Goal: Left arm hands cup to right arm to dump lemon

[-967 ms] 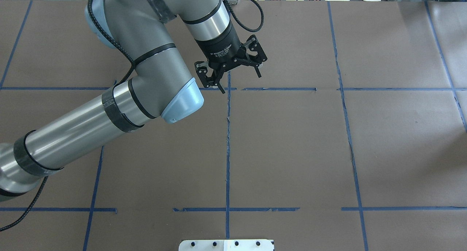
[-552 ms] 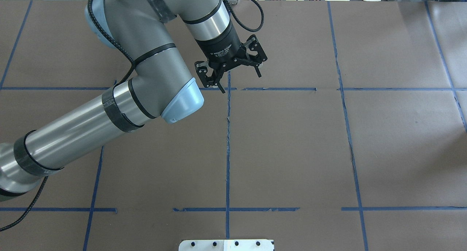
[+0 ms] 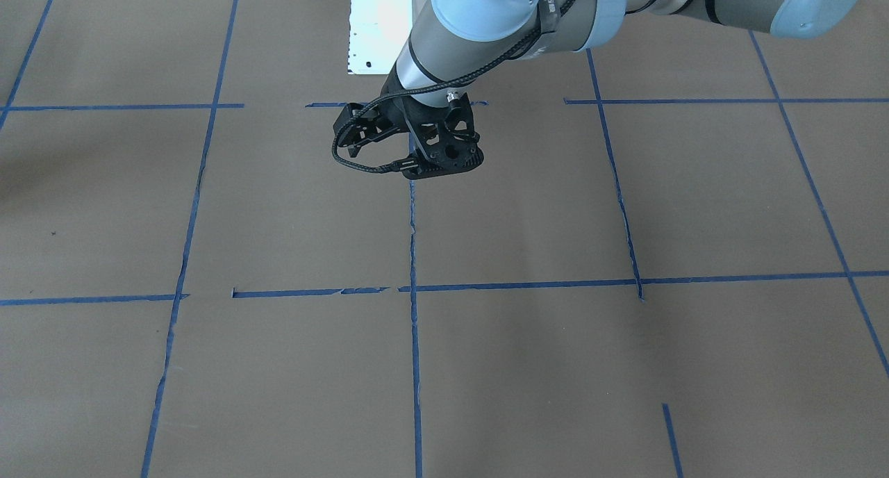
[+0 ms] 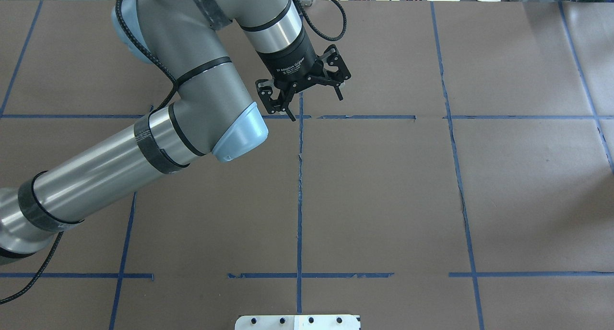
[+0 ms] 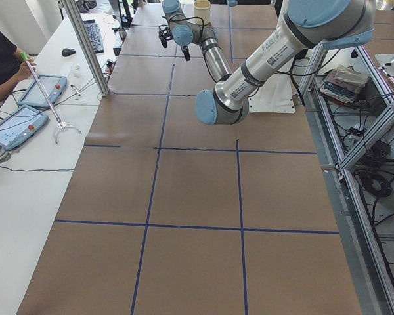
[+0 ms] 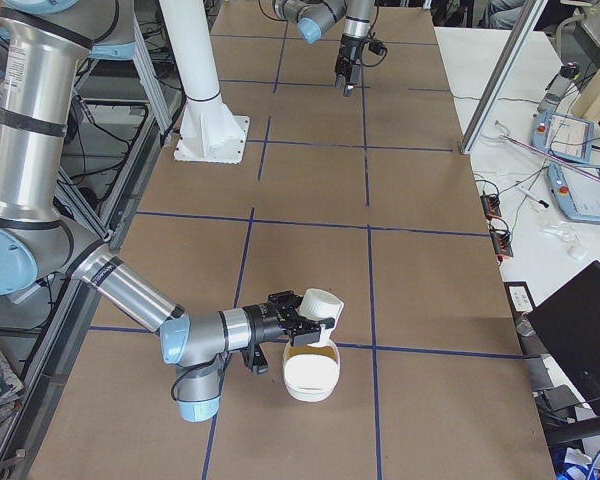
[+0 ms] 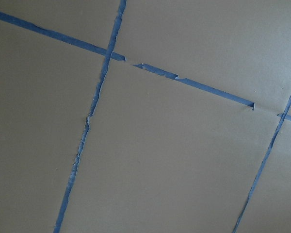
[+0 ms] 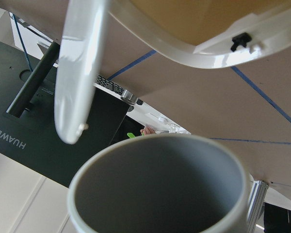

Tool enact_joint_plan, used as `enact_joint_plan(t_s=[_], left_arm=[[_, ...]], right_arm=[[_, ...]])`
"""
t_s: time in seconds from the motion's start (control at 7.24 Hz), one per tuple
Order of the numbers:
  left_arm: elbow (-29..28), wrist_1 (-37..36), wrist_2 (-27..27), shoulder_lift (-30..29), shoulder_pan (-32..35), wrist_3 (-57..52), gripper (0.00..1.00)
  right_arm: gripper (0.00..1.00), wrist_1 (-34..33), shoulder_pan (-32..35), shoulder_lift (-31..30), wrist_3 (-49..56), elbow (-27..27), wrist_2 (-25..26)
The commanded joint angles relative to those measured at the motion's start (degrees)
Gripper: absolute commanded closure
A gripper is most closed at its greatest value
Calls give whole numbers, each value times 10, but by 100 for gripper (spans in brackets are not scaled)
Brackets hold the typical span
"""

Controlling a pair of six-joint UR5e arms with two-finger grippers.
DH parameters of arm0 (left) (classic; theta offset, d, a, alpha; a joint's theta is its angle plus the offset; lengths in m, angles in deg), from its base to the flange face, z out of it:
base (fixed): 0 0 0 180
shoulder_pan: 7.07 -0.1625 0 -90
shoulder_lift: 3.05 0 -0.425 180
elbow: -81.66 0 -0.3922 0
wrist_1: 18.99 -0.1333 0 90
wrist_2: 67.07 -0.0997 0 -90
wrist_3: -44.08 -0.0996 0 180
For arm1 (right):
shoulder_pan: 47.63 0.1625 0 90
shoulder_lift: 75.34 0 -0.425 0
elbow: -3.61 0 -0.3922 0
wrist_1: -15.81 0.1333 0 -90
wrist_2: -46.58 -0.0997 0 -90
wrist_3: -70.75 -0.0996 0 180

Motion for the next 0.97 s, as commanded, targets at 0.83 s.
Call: enact_joint_plan(t_s=[0.83], left_arm=[[8, 0, 0, 0, 7, 1, 0]], right_arm=[[60, -146, -58, 88, 131, 97, 23]])
